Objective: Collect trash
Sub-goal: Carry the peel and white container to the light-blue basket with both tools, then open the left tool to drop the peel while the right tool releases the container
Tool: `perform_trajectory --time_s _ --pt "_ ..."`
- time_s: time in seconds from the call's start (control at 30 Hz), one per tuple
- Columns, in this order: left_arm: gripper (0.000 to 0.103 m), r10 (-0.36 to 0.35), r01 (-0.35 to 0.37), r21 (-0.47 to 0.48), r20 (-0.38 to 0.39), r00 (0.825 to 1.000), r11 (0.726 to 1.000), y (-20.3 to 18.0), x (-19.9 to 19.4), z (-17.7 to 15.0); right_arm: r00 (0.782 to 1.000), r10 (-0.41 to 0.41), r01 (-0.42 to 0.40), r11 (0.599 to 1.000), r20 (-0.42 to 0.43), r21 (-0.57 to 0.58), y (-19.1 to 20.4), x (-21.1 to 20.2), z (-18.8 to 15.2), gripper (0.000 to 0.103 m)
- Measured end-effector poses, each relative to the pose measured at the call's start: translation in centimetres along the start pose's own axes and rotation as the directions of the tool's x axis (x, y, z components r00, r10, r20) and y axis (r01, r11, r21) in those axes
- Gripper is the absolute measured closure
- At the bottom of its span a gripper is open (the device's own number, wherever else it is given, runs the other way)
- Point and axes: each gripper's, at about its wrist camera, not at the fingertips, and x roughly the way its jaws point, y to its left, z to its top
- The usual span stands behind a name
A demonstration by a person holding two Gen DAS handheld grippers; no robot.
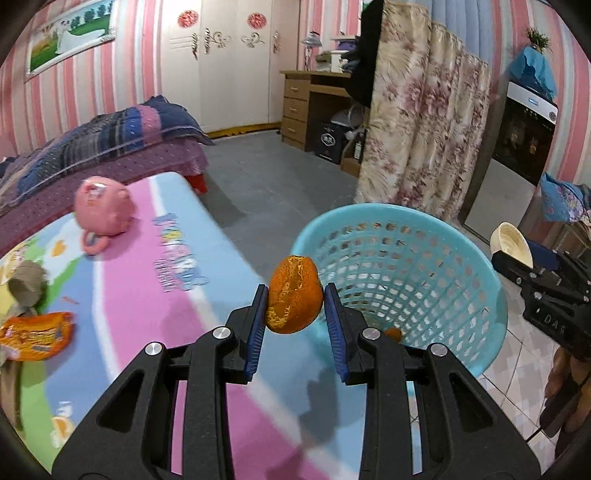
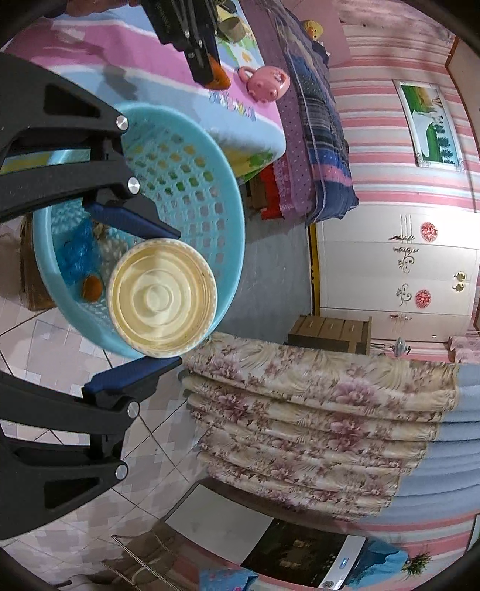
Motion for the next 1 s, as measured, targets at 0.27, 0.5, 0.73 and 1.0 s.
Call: perform_trajectory --time_s 0.27,0.5,0.73,1.0 --pt "0.071 -0.020 0.021 0.090 -0.013 1.000 0.996 -4.4 3.1 1.3 1.000 0.001 0.000 1.000 -0.007 0.030 -1.2 1.1 -0.1 0.042" --pt "0.032 0.032 -0.033 0.099 0.012 0.999 0.995 -3.5 2.9 1.7 1.000 0.005 -0.004 1.000 -0.023 0.021 -1.0 1.6 -0.5 0.042" --pt "0.018 0.078 -0.078 0.016 0.026 0.997 0.997 0.1 1.1 1.6 0.999 0.024 -0.023 0.999 -0.036 0.023 -0.1 2.2 -0.6 0.042" --pt "0.008 0.155 -0.153 -0.040 0.063 0.986 0.987 3.6 -2.4 0.8 0.997 0.045 -0.044 0.999 -0.058 0.026 1.5 4.3 0.4 0.042"
